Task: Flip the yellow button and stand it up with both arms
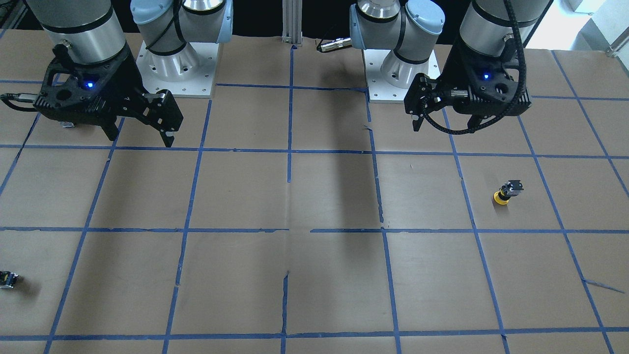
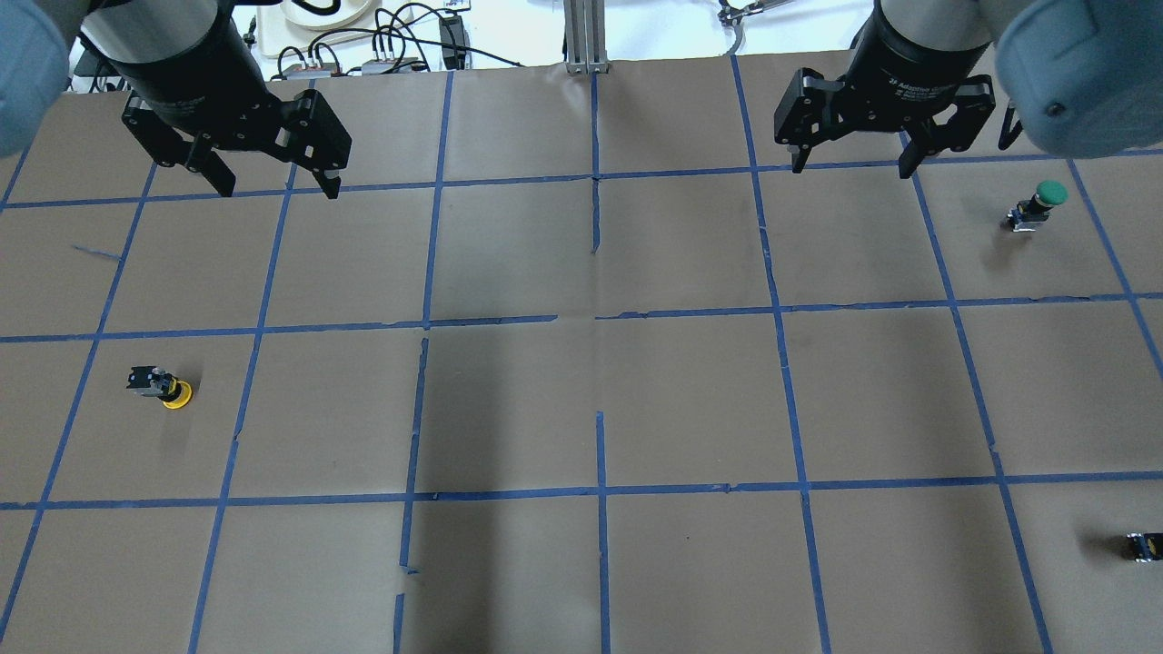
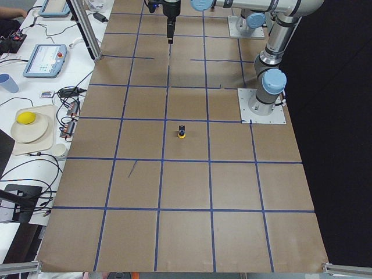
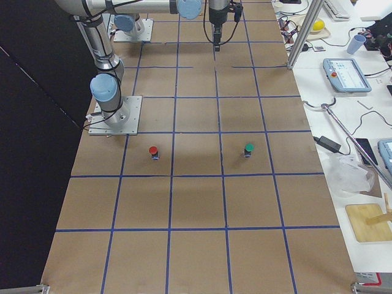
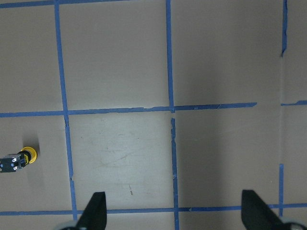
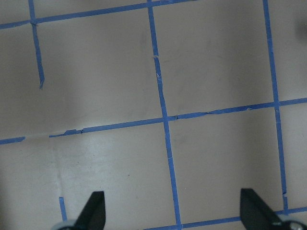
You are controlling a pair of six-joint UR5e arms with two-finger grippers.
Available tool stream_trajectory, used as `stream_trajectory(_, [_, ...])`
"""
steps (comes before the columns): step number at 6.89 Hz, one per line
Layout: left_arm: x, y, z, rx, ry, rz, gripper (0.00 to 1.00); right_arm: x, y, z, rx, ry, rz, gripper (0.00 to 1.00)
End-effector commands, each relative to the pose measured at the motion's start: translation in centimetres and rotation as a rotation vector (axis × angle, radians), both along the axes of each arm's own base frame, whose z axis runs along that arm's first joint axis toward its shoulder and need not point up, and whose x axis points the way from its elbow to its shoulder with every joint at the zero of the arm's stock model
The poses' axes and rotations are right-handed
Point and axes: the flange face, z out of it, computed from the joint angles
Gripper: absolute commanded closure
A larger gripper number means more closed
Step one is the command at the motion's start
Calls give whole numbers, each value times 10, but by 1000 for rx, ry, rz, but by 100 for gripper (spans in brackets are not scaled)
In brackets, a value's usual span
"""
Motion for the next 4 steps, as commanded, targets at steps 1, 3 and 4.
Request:
stream_trajectory(1, [0, 6, -2, 6, -1, 8, 0, 0, 0, 1, -1, 0, 2, 0])
stream_trajectory(3, [2, 10, -2, 8, -9, -5, 0, -2, -2, 0, -2, 1, 24, 0])
stream_trajectory(4, [2, 9, -2, 2, -9, -7, 0, -4, -2, -1, 1, 1, 28, 0])
